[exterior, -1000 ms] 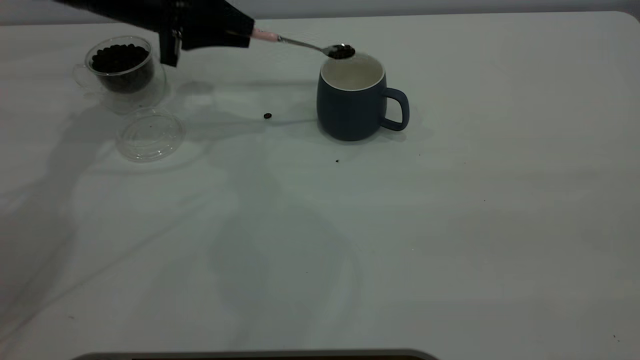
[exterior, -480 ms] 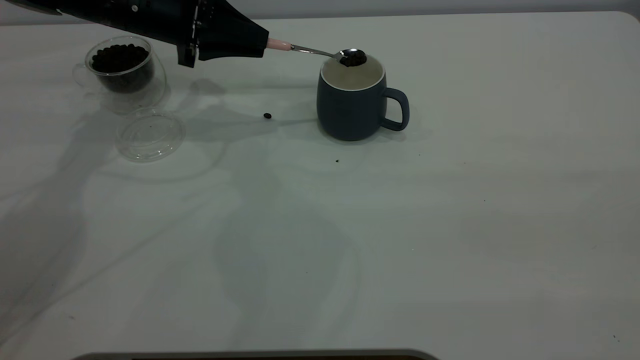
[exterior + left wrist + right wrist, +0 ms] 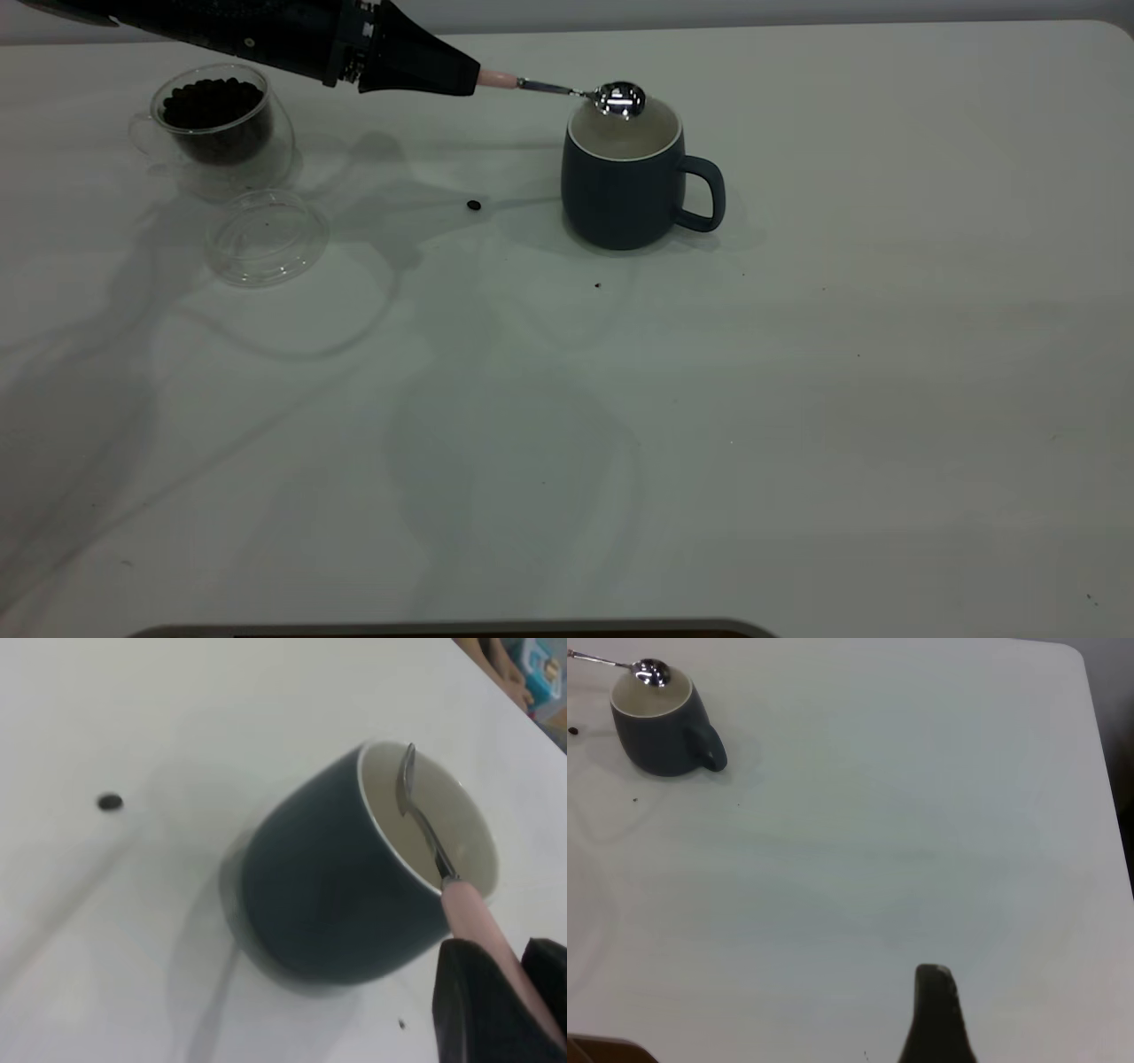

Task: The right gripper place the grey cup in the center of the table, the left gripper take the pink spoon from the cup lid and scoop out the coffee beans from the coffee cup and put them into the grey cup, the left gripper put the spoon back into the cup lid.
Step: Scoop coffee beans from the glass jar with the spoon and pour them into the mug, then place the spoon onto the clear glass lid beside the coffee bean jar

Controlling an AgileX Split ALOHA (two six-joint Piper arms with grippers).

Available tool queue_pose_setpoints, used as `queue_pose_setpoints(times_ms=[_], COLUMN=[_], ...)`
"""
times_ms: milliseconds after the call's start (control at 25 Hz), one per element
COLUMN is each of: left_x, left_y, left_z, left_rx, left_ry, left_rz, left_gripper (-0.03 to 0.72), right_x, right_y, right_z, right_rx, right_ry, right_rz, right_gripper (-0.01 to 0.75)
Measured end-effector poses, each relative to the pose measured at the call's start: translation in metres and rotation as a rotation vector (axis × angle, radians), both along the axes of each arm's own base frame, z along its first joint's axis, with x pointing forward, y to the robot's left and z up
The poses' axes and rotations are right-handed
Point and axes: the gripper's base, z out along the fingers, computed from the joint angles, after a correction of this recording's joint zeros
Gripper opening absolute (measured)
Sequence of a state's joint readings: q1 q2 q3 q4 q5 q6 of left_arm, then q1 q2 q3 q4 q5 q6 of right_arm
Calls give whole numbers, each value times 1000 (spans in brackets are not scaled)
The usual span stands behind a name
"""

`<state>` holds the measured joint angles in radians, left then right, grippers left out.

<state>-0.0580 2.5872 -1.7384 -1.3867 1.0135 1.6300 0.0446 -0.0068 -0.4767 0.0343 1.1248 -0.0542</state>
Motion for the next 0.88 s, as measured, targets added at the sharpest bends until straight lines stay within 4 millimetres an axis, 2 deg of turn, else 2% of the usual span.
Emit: queue_pose_setpoints(times_ms=[80,200,400,680,880], left_x=[0,-4,-4,-4,-32], left_y=[-1,-3,3,44,70], left_z=[2,14,59,118,143], left_rx=[-23,-93,-109,-143,-85], left_ry=[19,158,290,332,355], left_rz=[3,7,40,176,215], left_gripper=[134,134,134,134,134], right_x=[0,0,0,0,0], right_y=[0,0,0,0,0], right_z=[0,0,0,0,0], right_rx=[0,0,0,0,0], right_ry=[0,0,0,0,0], right_rz=[0,0,0,0,0], right_gripper=[590,590,590,590,590])
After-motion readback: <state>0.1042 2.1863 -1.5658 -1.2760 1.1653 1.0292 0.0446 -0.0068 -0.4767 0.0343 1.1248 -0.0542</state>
